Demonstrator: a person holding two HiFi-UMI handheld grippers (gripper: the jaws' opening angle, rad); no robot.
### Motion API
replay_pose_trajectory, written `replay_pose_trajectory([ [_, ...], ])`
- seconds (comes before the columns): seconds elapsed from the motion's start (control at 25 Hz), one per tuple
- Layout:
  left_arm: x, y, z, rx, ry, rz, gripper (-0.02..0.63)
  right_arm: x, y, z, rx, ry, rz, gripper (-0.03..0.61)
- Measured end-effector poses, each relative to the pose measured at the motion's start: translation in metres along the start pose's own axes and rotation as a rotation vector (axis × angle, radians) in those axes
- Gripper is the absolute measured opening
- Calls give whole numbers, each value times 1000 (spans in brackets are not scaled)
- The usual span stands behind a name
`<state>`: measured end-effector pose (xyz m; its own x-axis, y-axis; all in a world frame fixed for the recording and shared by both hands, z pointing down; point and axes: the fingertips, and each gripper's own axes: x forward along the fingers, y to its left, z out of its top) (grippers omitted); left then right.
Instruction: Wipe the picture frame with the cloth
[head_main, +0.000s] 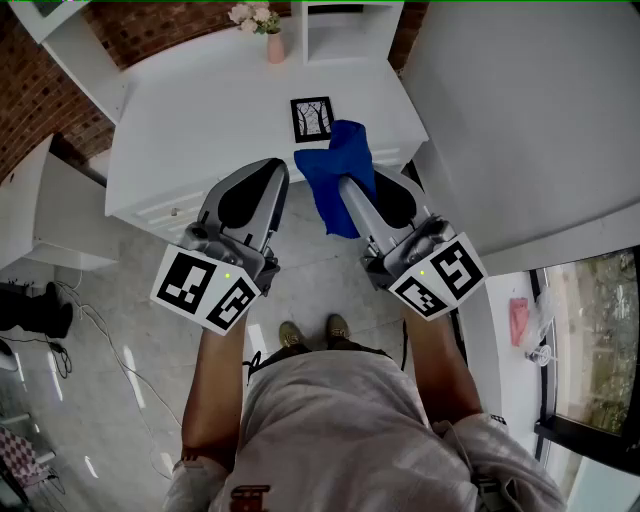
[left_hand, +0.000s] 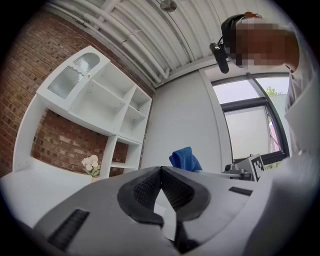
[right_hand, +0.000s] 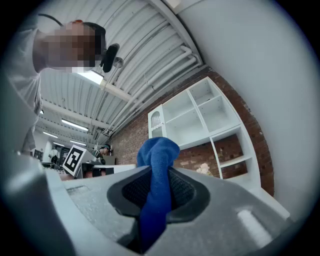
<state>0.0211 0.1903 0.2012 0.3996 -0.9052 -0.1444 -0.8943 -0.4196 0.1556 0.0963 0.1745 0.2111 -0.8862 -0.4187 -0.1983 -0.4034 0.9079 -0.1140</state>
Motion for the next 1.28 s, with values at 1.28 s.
replay_pose_trajectory([
  [1.28, 57, -20, -21, 59, 31, 114, 0, -35, -84, 8, -9, 8, 25, 75],
])
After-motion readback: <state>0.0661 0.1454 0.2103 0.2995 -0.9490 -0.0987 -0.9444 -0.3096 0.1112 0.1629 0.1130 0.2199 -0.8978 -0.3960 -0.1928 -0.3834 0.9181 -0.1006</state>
